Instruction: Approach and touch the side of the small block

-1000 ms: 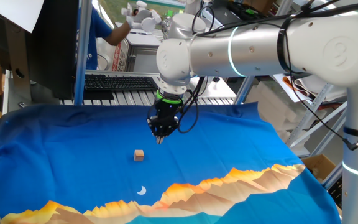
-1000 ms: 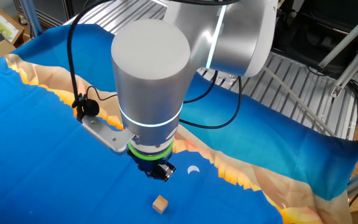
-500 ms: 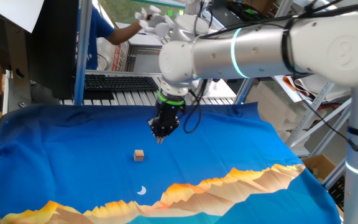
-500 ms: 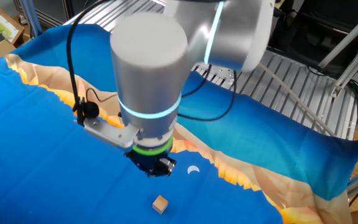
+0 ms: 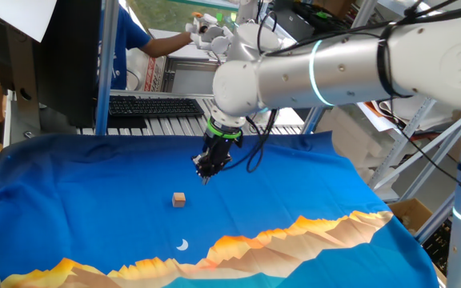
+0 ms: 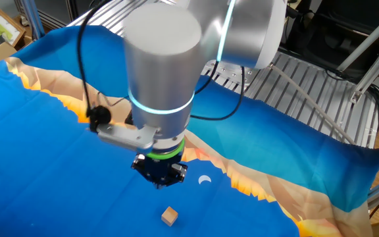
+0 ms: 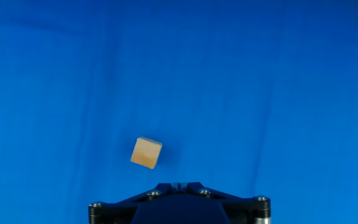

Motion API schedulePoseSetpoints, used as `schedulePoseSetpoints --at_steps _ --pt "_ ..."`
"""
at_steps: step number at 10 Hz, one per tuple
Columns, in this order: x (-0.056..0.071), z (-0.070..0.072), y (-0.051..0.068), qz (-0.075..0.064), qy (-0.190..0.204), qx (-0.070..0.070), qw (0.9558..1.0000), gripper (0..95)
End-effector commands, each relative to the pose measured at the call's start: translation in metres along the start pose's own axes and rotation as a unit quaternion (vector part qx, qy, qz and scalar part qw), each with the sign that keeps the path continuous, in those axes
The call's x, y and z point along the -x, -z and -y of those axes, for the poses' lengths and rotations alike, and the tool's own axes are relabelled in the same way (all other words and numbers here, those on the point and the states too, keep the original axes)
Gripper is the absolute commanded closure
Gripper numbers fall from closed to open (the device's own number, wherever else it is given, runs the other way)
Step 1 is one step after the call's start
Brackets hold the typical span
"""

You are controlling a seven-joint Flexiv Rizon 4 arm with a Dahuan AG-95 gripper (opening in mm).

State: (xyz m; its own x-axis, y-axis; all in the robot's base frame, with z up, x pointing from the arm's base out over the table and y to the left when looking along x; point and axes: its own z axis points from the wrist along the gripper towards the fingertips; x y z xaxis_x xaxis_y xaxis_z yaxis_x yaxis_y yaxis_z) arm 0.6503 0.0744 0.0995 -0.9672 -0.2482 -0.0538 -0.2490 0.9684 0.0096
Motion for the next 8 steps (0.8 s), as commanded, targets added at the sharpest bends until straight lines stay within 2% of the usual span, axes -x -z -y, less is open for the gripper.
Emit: schedulePoseSetpoints --at_steps 1,3,5,6,7,8 --pt "0.002 0.0 -0.001 -0.014 -0.046 -0.004 0.9988 95.0" --pt "0.003 -0.001 -0.001 -0.016 -0.072 -0.002 0.9973 95.0" --pt "0.007 -0.004 -0.003 -0.031 -0.115 0.001 0.9929 95.0" --pt "0.008 -0.006 -0.005 -0.032 -0.124 0.0 0.9917 95.0" --pt "0.013 -0.01 -0.01 -0.034 -0.167 -0.005 0.9853 95.0" --pt "0.015 -0.012 -0.014 -0.036 -0.188 -0.011 0.9815 95.0"
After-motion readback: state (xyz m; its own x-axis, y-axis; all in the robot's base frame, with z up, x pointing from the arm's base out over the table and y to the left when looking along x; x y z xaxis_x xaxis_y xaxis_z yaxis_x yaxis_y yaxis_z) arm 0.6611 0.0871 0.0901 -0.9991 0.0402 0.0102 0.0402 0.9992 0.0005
